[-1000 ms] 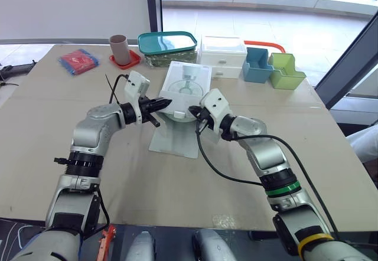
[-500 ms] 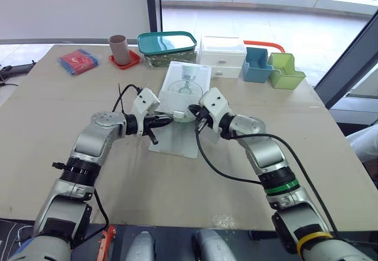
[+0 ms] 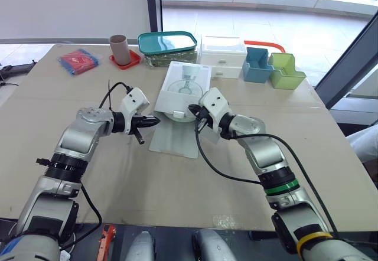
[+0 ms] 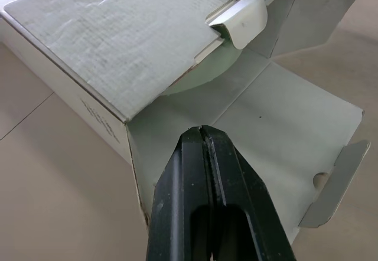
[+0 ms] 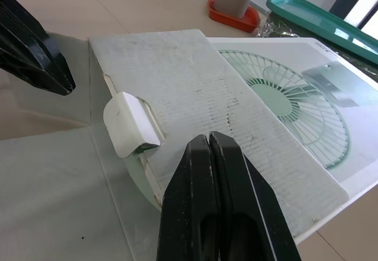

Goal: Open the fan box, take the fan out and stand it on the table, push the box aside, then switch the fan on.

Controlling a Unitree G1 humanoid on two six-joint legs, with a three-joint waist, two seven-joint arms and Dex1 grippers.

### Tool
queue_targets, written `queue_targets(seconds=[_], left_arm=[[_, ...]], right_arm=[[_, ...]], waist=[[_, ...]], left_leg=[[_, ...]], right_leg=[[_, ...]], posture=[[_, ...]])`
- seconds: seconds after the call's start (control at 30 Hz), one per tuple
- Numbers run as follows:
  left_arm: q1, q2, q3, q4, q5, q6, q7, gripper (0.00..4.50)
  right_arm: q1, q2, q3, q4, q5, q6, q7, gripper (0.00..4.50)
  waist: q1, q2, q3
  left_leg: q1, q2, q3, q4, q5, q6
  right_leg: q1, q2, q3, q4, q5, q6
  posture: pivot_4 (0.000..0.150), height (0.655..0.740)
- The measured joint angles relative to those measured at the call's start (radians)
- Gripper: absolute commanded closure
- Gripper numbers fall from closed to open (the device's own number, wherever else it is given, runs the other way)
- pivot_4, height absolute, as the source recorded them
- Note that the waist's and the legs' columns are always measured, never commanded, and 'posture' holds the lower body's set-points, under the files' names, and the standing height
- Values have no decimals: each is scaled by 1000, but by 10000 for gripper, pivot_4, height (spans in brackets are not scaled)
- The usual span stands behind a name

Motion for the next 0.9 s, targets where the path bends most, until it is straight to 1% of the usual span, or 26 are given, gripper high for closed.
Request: queue_targets(seconds=[0.1,0.2,0.43,0.57,0.8,0.9], left_arm=[[0,0,11,17,5,0,24,45000],[-1,-4,45,69,12,-4,78,45000],[-21,-25,71,104,7,-4,111,45000],[-53,-54,86,155,12,-32,149,45000],[-61,-113,88,172,13,-44,192,45000],[-63,-133,85,205,40,-86,230,45000]], right_arm=[[0,1,0,1,0,-1,0,44843],[0,1,0,1,-1,-2,0,44843],[0,0,0,1,-2,-2,1,44843],[0,-3,0,-1,-2,-1,2,44843],[6,-8,-3,-7,-2,4,2,44843],[6,-8,-4,-9,-2,4,1,44843]], waist=[[0,0,0],[0,0,0],[2,0,0],[2,0,0],[3,0,0],[3,0,0]], left_leg=[[0,0,0,0,0,0],[0,0,0,0,0,0],[0,0,0,0,0,0],[0,0,0,0,0,0],[0,0,0,0,0,0],[0,0,0,0,0,0]], right_leg=[[0,0,0,0,0,0],[0,0,0,0,0,0],[0,0,0,0,0,0],[0,0,0,0,0,0],[0,0,0,0,0,0],[0,0,0,0,0,0]], posture=[[1500,7400],[1500,7400],[1500,7400],[1500,7400],[1500,7400],[1500,7400]])
